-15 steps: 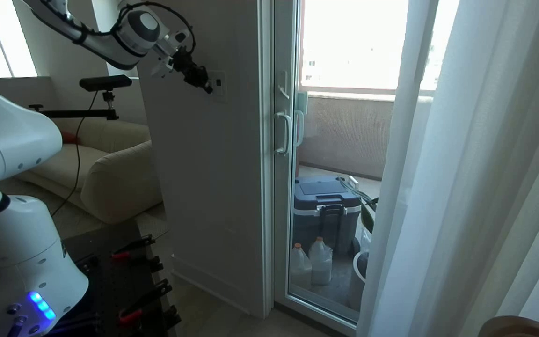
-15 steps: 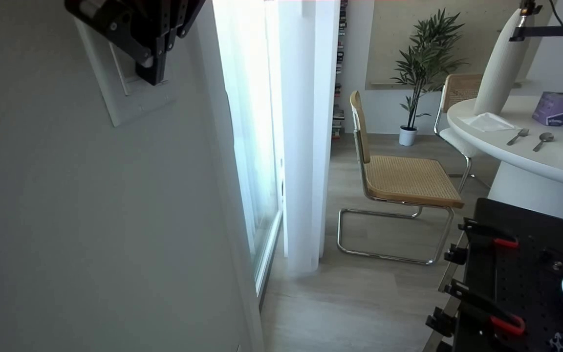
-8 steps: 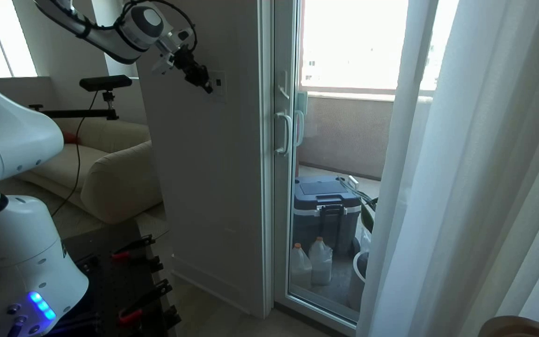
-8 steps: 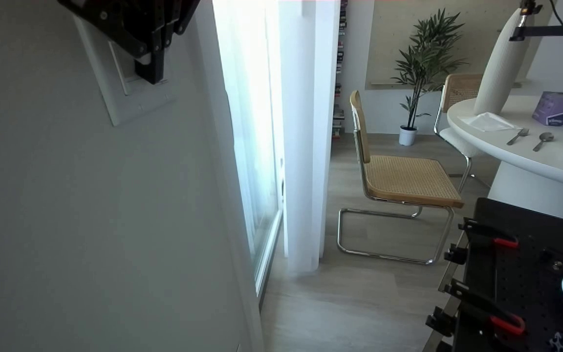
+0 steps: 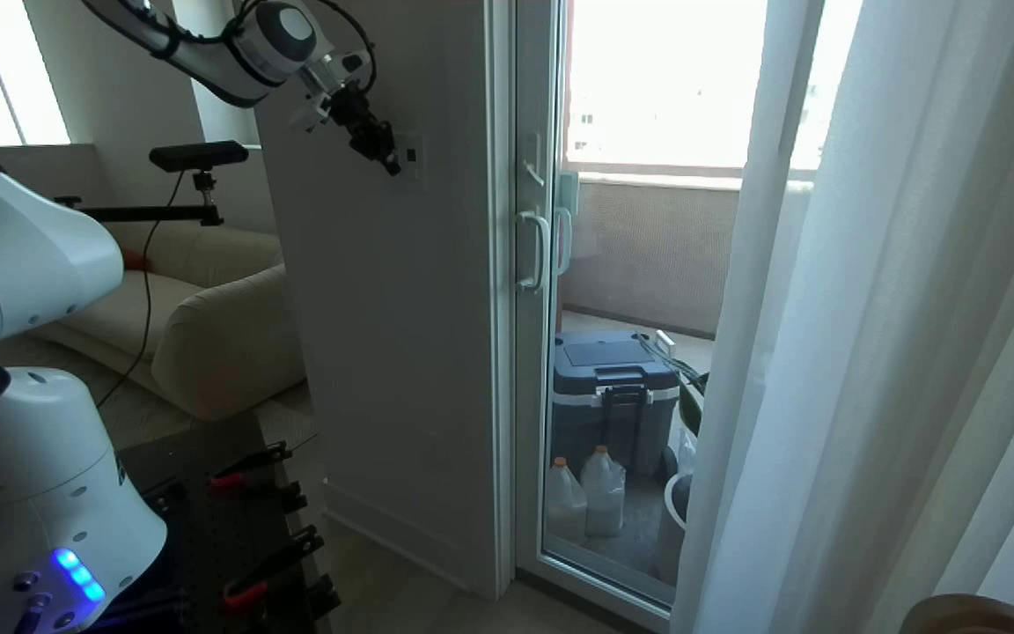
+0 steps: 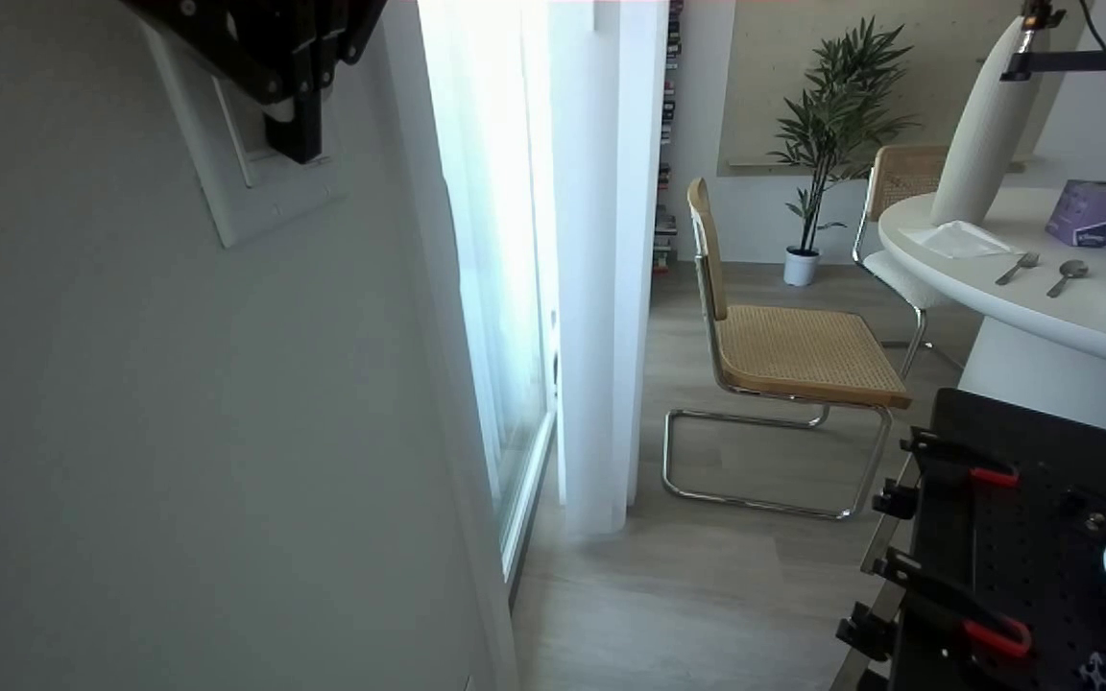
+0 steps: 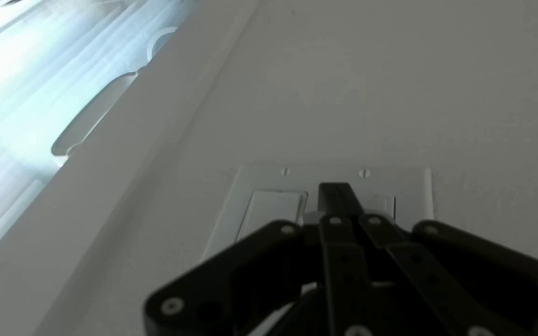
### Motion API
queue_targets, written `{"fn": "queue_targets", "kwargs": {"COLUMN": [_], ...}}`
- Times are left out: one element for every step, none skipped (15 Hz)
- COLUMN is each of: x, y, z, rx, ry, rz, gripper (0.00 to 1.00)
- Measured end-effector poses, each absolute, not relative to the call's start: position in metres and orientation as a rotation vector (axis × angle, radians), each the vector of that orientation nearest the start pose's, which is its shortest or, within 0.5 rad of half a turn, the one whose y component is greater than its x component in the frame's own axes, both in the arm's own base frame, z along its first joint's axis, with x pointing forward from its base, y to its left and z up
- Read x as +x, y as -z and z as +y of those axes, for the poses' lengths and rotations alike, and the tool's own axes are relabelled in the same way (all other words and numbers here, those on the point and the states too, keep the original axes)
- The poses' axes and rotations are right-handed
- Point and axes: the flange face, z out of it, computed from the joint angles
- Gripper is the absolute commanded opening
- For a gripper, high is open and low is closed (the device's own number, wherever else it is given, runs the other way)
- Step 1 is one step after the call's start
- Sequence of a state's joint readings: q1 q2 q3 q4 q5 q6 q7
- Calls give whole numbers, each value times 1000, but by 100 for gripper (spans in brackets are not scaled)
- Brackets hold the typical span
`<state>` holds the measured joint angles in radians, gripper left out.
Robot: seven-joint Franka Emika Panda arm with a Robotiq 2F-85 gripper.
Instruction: Turn off the switch on the left
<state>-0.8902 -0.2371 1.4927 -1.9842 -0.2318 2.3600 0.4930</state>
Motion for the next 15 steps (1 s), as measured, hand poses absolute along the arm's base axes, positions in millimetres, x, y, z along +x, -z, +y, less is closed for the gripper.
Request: {"fn": "queue_targets", "kwargs": {"x": [462, 463, 464, 465, 465, 466, 467, 466, 465, 464, 462, 461, 459, 457, 456], "y": [-511, -512, -513, -510, -502, -495, -490, -486, -484, -483, -482, -481, -481, -482, -484], "z": [363, 362, 362, 358, 350, 341, 334, 328, 323, 319, 315, 313, 311, 311, 312], "rx": [-3155, -3156, -3158, -3185, -3233, -3275, -3308, -3333, -3349, -3361, -3368, -3369, -3359, -3341, -3319], "ry": [875, 862, 846, 802, 728, 648, 573, 497, 425, 349, 281, 215, 156, 103, 61], "rz": [-454, -452, -449, -437, -427, -426, -433, -445, -459, -477, -496, -519, -550, -590, -630], "gripper": [0, 0, 0, 0, 0, 0, 0, 0, 0, 0, 0, 0, 0, 0, 0]}}
